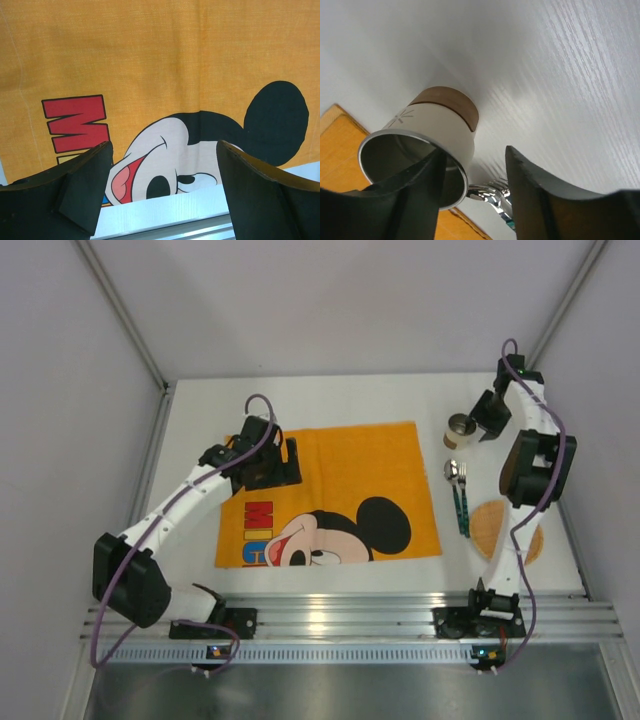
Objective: Set the dinner table for one person
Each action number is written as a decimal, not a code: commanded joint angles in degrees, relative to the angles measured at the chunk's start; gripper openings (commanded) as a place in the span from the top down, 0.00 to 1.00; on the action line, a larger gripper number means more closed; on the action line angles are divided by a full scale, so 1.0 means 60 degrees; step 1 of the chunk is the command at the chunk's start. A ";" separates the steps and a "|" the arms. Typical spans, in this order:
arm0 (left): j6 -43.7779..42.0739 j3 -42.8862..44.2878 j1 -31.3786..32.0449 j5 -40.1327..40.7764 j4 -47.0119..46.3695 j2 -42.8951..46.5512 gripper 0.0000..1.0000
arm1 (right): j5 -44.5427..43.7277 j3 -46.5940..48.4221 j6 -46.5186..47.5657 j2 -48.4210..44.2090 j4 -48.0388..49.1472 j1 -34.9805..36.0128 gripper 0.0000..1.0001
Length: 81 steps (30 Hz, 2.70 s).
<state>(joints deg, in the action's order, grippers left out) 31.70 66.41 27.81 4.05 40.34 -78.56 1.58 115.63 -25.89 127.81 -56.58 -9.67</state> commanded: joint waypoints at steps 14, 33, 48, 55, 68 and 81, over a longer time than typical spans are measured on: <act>-0.0010 0.0723 -0.0021 -0.0616 -0.0467 -0.0675 0.11 | 0.0218 0.1294 -0.0357 -0.0807 0.0142 0.0951 1.00; -0.0289 0.0826 -0.0021 -0.0383 -0.0234 -0.0544 0.11 | -0.0878 0.0620 -0.0197 0.0011 0.0085 0.3941 1.00; -0.0494 0.0738 -0.0021 -0.0602 -0.0277 -0.0543 0.11 | -0.1171 0.0694 0.0272 -0.1067 -0.0268 0.3957 0.35; -0.0582 0.0533 -0.0021 -0.1144 -0.0643 -0.0748 0.11 | -0.1509 -0.2082 0.0462 -0.3150 -0.0122 0.2741 0.36; -0.0772 0.0533 -0.0007 -0.1730 -0.0995 -0.1174 0.12 | -0.0879 -0.6937 0.0301 -0.4237 0.1255 0.2095 0.53; -0.0655 -0.0199 -0.0021 -0.1482 -0.0907 -0.0602 0.12 | -0.1333 -0.7070 0.0535 -0.3534 0.1578 0.1876 0.55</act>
<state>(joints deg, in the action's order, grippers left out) 27.59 65.98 27.81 -5.13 36.71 -84.88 -4.93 72.36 -23.51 105.49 -48.53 2.70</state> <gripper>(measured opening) 0.882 0.453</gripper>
